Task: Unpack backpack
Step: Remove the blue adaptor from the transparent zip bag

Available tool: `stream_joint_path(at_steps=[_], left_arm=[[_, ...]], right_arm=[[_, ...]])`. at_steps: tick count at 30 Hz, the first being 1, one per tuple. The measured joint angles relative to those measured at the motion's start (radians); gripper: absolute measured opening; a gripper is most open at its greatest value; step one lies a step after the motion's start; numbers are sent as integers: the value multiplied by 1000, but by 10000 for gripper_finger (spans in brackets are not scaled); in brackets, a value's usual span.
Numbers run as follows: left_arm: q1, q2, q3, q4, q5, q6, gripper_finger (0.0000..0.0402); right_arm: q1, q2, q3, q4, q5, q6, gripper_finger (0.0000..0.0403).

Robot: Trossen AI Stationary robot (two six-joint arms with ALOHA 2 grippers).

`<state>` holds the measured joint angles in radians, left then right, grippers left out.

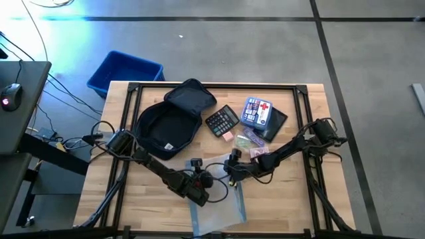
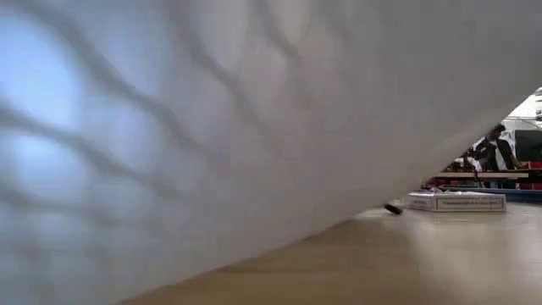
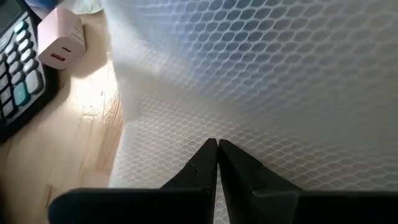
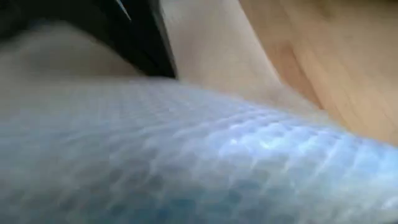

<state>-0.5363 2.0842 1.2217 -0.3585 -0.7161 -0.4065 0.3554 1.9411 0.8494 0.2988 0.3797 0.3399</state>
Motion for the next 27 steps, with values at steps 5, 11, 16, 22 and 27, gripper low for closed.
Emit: stream_joint_path(at_steps=[5,11,16,22,27], left_arm=[[-8,0,3,-79,-8,-45,0],[-33,-1,4,-241,-18,-136,0],[-65,-2,2,-351,-31,-154,0],[-99,-2,2,-478,-33,-239,0],[-119,-1,1,-581,-34,-303,0]], right_arm=[[0,-2,2,-32,-8,-3,153],[-2,-17,2,-43,-62,-31,87],[22,-72,-2,-80,-72,-58,87],[66,-137,-1,-148,-58,-80,87],[93,-209,-1,-352,36,-10,87]])
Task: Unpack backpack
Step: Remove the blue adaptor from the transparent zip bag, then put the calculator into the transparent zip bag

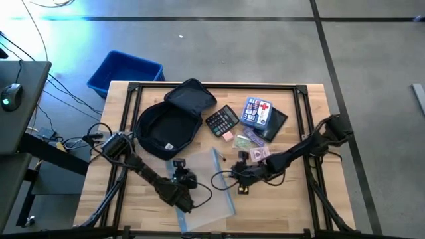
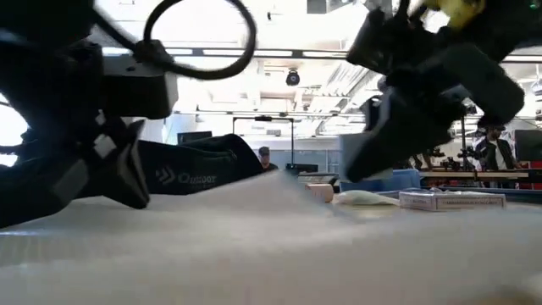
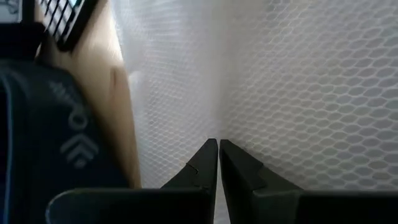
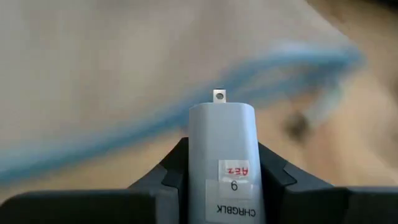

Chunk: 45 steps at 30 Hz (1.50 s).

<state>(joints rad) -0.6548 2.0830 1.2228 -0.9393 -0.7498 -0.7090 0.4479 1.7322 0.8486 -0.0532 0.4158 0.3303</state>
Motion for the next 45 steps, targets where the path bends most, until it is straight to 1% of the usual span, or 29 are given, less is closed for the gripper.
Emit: stream_joint_path(at_steps=[2,4,7,9,11,13,17,20,22,23,29,31,33,37,39,41,42,43,45], left_arm=[[-5,1,0,-36,1,-26,0],[-10,1,-1,-59,1,-61,0],[-13,1,-2,-69,1,-91,0],[-14,1,-2,-69,6,-104,0],[-14,1,-2,-70,15,-123,0],[-14,1,-2,-69,16,-139,0],[-15,-1,-2,-65,17,-144,0],[-15,-1,-2,-63,14,-150,0],[-13,-1,-2,-62,11,-150,0],[-13,-1,-2,-61,11,-150,0],[-13,0,2,-47,10,-152,0],[-13,0,2,-39,9,-152,0],[-13,0,3,-36,9,-152,0],[-12,0,3,-40,-3,-153,0],[-12,0,3,-45,-56,-145,0],[-9,3,7,-55,-148,-144,0],[1,3,18,-80,-192,-177,0],[15,4,38,-113,-215,-216,0],[38,-18,100,-180,-227,-275,0]], right_arm=[[13,-59,0,-119,97,65,87],[23,-132,1,-246,203,164,87],[10,-245,-1,-493,329,369,87],[-27,-318,-27,-647,382,529,87],[-74,-377,-83,-772,393,692,87],[-130,-431,-157,-837,392,834,87],[-224,-509,-329,-862,386,1058,87],[-291,-541,-421,-841,385,1155,87],[-328,-545,-466,-811,386,1162,93],[-346,-545,-482,-797,389,1161,107],[-426,-541,-528,-787,407,1136,239],[-429,-541,-532,-790,407,1126,270],[-422,-542,-529,-789,407,1120,290],[-374,-543,-477,-764,406,1060,301],[-341,-543,-437,-719,406,984,300],[-308,-543,-399,-630,406,866,298],[-289,-543,-381,-573,404,805,297],[-272,-543,-364,-517,398,742,296],[-244,-543,-336,-395,366,631,295]])
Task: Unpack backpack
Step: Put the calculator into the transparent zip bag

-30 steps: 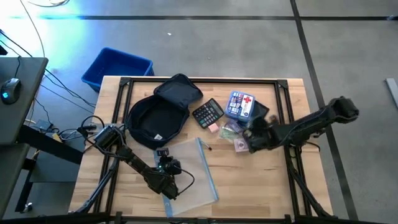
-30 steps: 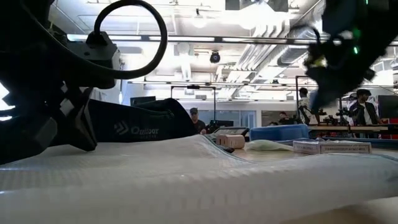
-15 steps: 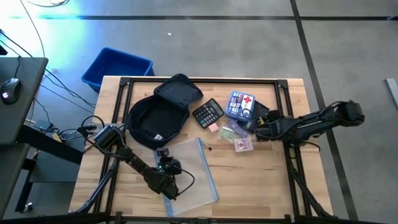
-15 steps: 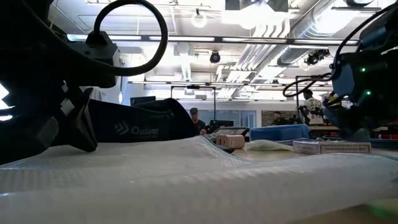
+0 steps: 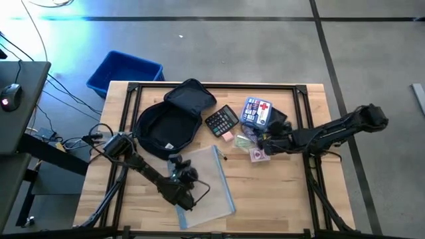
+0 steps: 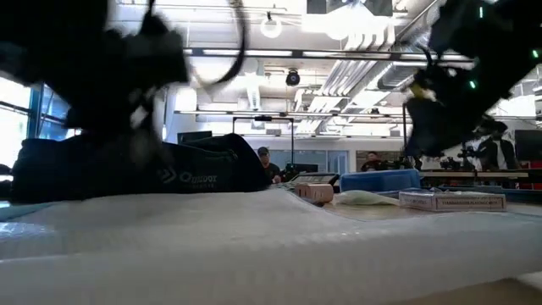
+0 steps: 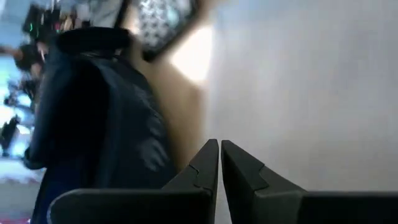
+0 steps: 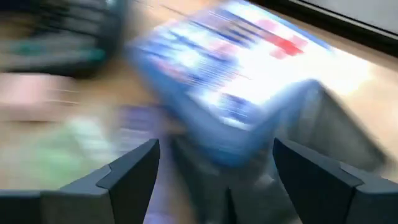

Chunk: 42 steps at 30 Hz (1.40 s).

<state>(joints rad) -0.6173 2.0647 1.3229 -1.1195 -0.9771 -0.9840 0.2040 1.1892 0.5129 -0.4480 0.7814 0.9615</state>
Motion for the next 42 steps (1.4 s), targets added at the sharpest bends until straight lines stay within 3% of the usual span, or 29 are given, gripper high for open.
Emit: stream_joint_path(at_steps=[3,7,12,15,17,19,22,27,30,33,38,42], left_arm=[[10,-27,97,-45,68,-34,0],[-9,-32,177,20,314,-31,0],[-72,-25,144,199,560,119,0],[-91,-26,81,245,695,102,0],[-89,-31,35,274,731,102,0],[-88,-35,-1,268,712,149,0],[-92,-31,-27,165,556,172,0],[-108,-24,16,-108,469,15,0],[-134,-27,48,-227,466,-71,0],[-152,-28,61,-218,417,-117,0],[-179,-29,65,-172,359,-179,0],[-181,-29,66,-151,316,-162,0]], right_arm=[[35,0,17,203,-107,-165,295],[64,4,17,423,-270,-319,295],[72,44,15,505,-363,-373,295],[71,94,14,499,-367,-371,295],[64,128,14,506,-367,-359,295],[53,166,14,516,-374,-360,295],[36,214,14,552,-382,-369,295],[5,261,21,648,-381,-384,295],[-73,262,81,632,-375,-386,295],[-209,268,174,500,-402,-395,295],[-502,330,346,254,-628,-423,295],[-659,412,431,137,-780,-491,295]])
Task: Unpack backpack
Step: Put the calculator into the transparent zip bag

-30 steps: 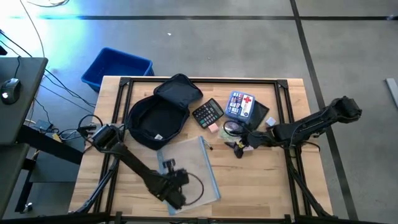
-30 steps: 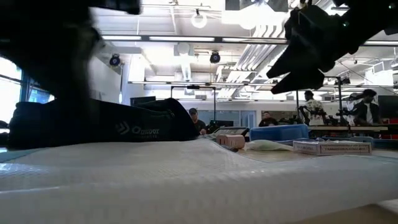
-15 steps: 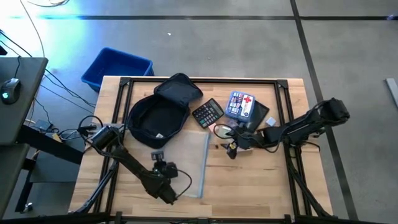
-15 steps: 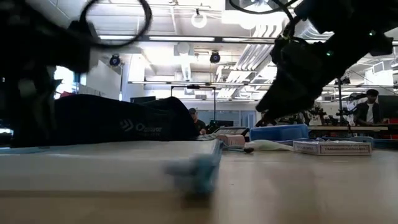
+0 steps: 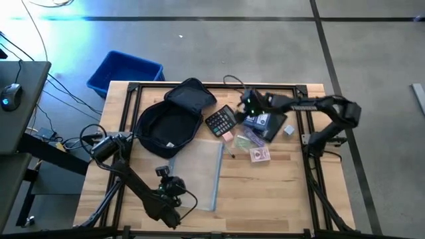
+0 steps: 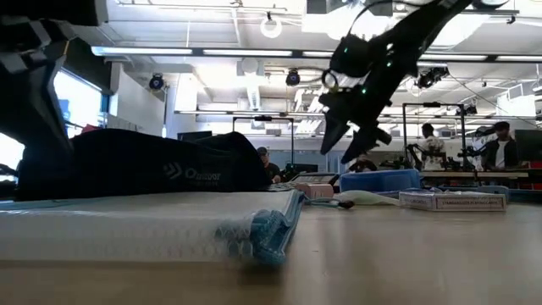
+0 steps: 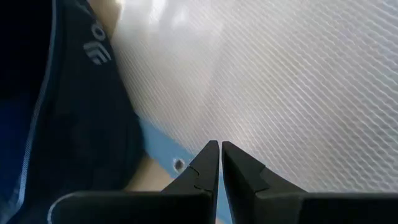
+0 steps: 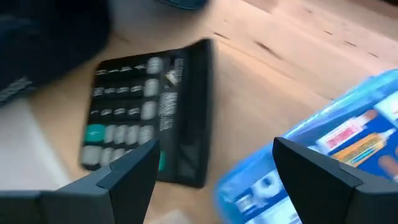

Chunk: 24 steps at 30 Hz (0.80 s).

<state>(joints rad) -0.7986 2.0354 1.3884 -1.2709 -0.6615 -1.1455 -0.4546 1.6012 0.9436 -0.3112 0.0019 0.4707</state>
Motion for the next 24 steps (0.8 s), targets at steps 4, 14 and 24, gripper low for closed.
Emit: stream_joint_path(at_steps=[4,14,24], left_arm=[[9,0,0,10,-51,51,0],[103,-2,0,24,-235,129,0],[202,-2,1,60,-239,249,0]], right_arm=[[-70,105,42,15,-129,-82,295],[-77,295,169,35,-362,-183,278],[-50,243,175,-36,-361,-195,31]])
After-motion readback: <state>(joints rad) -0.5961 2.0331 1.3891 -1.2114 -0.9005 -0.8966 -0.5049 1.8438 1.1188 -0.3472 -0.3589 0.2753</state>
